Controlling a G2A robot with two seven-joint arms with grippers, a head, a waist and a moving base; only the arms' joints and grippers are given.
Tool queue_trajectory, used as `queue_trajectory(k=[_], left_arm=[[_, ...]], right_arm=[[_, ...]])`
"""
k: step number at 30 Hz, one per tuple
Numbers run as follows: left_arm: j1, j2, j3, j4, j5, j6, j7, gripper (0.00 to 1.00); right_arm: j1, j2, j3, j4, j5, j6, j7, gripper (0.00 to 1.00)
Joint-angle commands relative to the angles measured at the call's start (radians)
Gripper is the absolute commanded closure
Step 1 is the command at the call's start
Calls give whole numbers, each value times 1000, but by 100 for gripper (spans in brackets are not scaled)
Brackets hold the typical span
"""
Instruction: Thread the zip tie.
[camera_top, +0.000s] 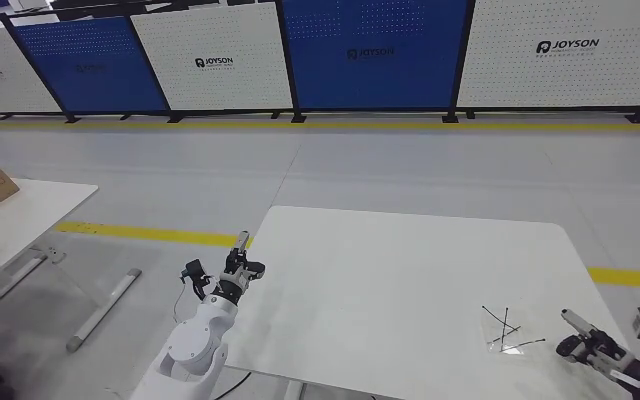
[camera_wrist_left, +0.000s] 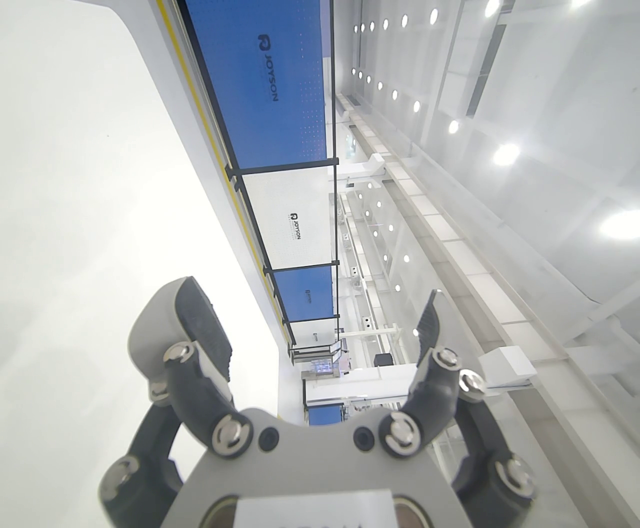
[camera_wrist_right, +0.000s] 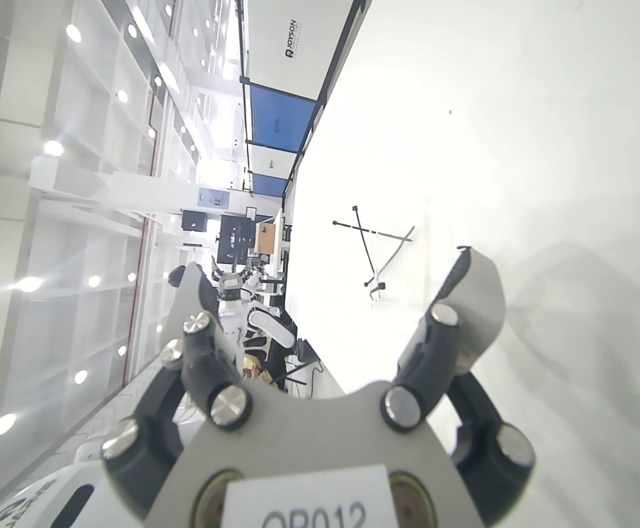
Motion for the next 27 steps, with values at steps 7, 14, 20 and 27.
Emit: queue_trajectory(k=[7, 14, 20, 27], left_arm=[[0, 0, 0, 0, 0, 0, 0, 0], [0, 0, 0, 0, 0, 0, 0, 0], [0, 0, 0, 0, 0, 0, 0, 0], [0, 0, 0, 0, 0, 0, 0, 0]], right_arm=[[0, 0, 0, 0, 0, 0, 0, 0], [0, 1, -12, -8, -21, 1, 6, 0], [36, 9, -42, 9, -49, 31, 36, 0], [36, 9, -42, 12, -43, 30, 33, 0]])
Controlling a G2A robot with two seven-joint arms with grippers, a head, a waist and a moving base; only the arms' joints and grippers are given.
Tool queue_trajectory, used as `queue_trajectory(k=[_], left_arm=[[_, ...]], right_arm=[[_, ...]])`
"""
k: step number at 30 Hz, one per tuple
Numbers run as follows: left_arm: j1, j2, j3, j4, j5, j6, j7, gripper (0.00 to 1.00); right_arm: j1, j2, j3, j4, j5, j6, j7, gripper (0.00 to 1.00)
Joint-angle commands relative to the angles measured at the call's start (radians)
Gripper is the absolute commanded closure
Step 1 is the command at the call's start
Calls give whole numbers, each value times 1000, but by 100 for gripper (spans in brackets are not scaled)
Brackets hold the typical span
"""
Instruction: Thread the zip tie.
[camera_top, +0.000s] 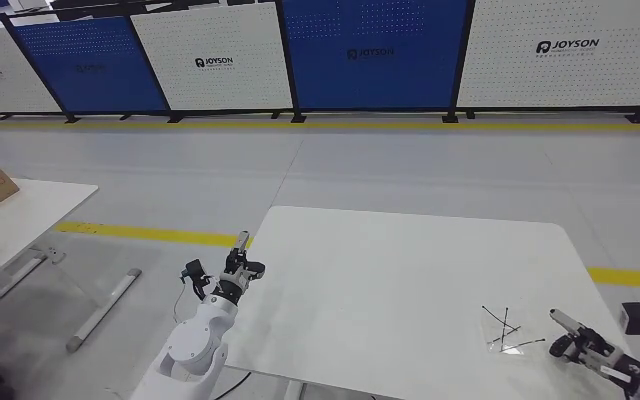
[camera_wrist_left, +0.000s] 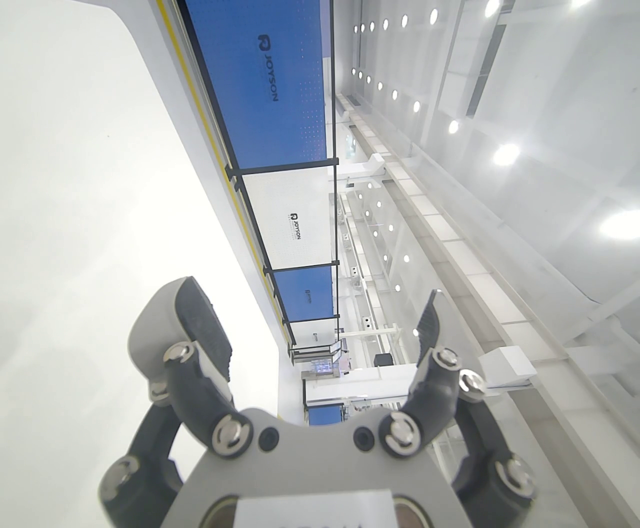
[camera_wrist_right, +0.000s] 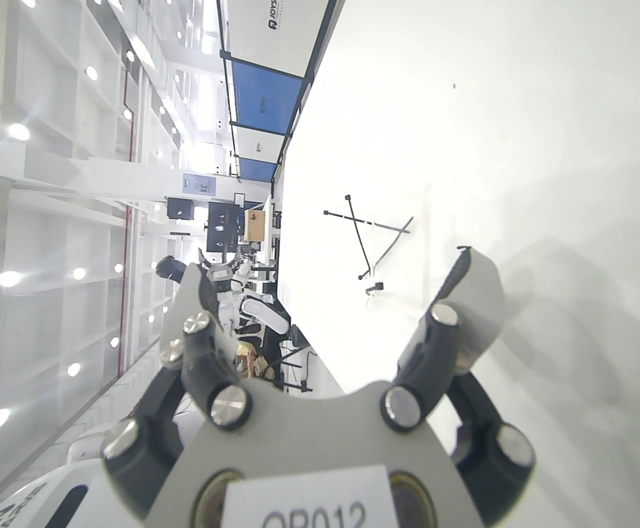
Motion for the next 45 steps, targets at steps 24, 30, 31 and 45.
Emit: queue_trajectory(k=[24, 30, 31, 45], left_arm=[[0, 0, 0, 0, 0, 0, 0, 0], [0, 0, 0, 0, 0, 0, 0, 0], [0, 0, 0, 0, 0, 0, 0, 0], [0, 0, 0, 0, 0, 0, 0, 0]], right_arm=[[-24, 19, -20, -11, -35, 8, -7, 65], [-20, 26, -30, -8, -54, 26, -6, 70], [-19, 27, -32, -8, -54, 27, -7, 70], [-9, 38, -59, -12, -73, 61, -12, 85]])
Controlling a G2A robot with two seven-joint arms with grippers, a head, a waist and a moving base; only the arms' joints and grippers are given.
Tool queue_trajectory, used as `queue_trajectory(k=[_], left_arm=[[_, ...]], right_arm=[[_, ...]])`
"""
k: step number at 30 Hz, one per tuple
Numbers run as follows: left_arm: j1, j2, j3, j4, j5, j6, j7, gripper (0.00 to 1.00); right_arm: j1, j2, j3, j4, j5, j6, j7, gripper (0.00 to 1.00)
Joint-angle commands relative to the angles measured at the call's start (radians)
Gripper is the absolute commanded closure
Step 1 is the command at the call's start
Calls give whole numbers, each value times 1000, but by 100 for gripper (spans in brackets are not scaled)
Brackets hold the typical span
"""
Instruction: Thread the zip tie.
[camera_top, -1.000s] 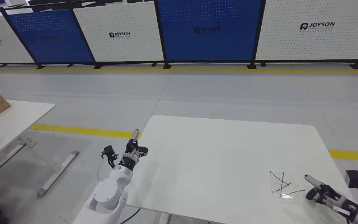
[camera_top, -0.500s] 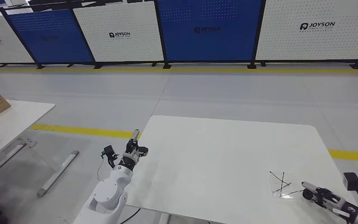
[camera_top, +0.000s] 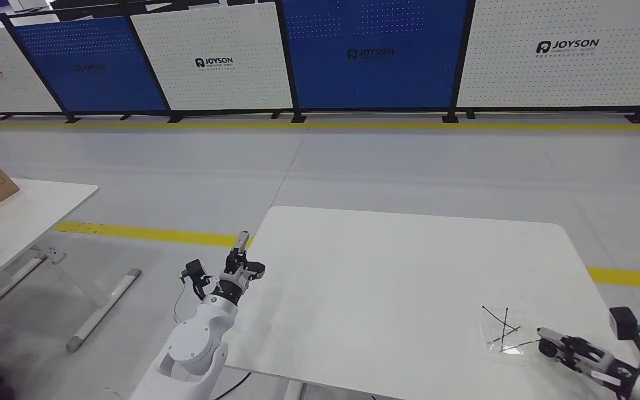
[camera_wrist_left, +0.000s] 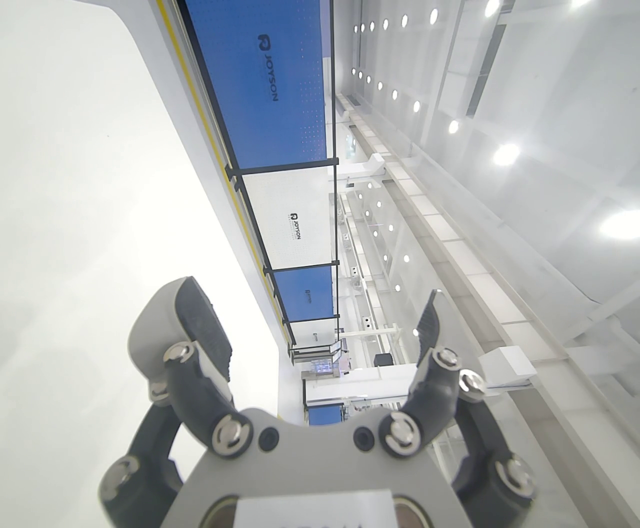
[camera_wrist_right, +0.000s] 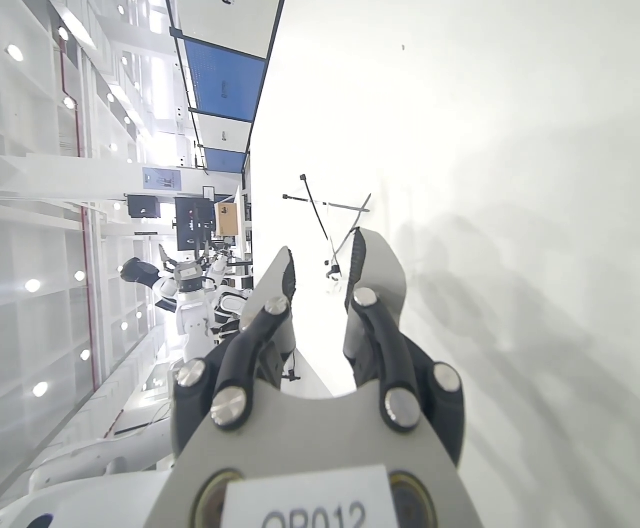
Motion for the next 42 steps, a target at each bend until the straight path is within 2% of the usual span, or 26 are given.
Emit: queue_trajectory(k=[1, 3, 9, 12, 18, 20, 31, 34, 38, 42], left_arm=[[0, 0, 0, 0, 0, 0, 0, 0], [0, 0, 0, 0, 0, 0, 0, 0], [0, 0, 0, 0, 0, 0, 0, 0], [0, 0, 0, 0, 0, 0, 0, 0], [0, 0, 0, 0, 0, 0, 0, 0], [0, 0, 0, 0, 0, 0, 0, 0], [0, 0, 0, 0, 0, 0, 0, 0], [0, 0, 0, 0, 0, 0, 0, 0], [0, 0, 0, 0, 0, 0, 0, 0], [0, 0, 0, 0, 0, 0, 0, 0]], right_arm=[[5, 1, -6, 2, -2, 4, -2, 87], [10, 3, -9, 6, -4, 10, -5, 100], [4, 7, -4, 0, 5, 6, -14, 100], [-21, 7, 17, -17, 58, -31, -28, 100], [-95, 2, 77, -37, 271, -163, -20, 100], [-98, 3, 74, -32, 308, -152, 25, 100], [-98, 3, 74, -32, 308, -152, 25, 100], [-108, -4, 59, -48, 377, -168, 4, 100], [-150, -17, 57, -95, 466, -235, -88, 100], [-192, -30, 30, -177, 462, -255, -228, 100]])
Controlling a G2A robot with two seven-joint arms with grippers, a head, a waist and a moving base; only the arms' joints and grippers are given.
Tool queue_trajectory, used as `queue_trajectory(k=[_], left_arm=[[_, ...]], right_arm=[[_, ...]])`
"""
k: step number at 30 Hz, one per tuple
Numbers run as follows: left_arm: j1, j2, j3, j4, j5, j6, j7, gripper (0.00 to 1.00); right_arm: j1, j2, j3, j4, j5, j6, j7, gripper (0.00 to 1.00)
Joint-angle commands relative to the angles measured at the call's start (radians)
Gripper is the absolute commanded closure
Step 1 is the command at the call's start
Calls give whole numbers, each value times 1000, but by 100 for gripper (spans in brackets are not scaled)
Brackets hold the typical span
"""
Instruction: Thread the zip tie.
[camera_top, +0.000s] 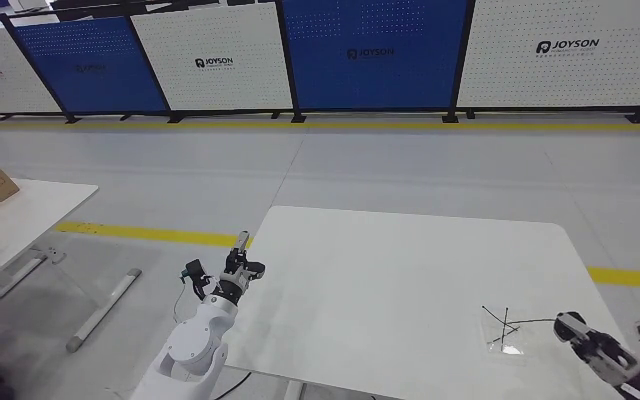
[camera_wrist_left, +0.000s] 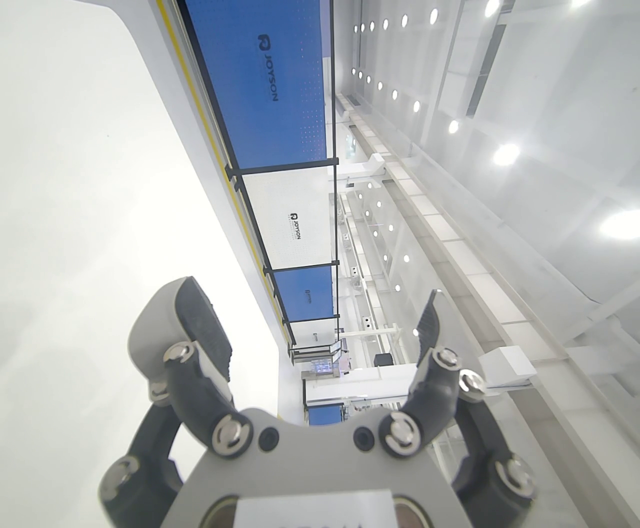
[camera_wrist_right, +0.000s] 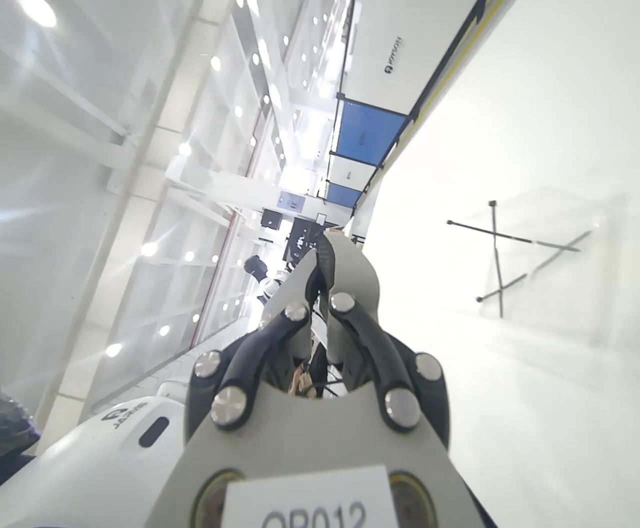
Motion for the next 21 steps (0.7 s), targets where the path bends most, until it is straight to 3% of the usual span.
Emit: queue_trajectory(k=[1, 3, 15, 18, 21], left_arm=[[0, 0, 0, 0, 0, 0, 0, 0], [0, 0, 0, 0, 0, 0, 0, 0], [0, 0, 0, 0, 0, 0, 0, 0], [0, 0, 0, 0, 0, 0, 0, 0], [0, 0, 0, 0, 0, 0, 0, 0]], right_arm=[[-13, -5, -21, -38, -29, 5, -69, 100], [-18, -8, -41, -61, -46, 25, -94, 100], [-18, -8, -41, -61, -46, 25, -94, 100], [-17, -13, -66, -78, -29, 30, -132, 100], [-27, -27, -109, -120, -14, -20, -228, 100]])
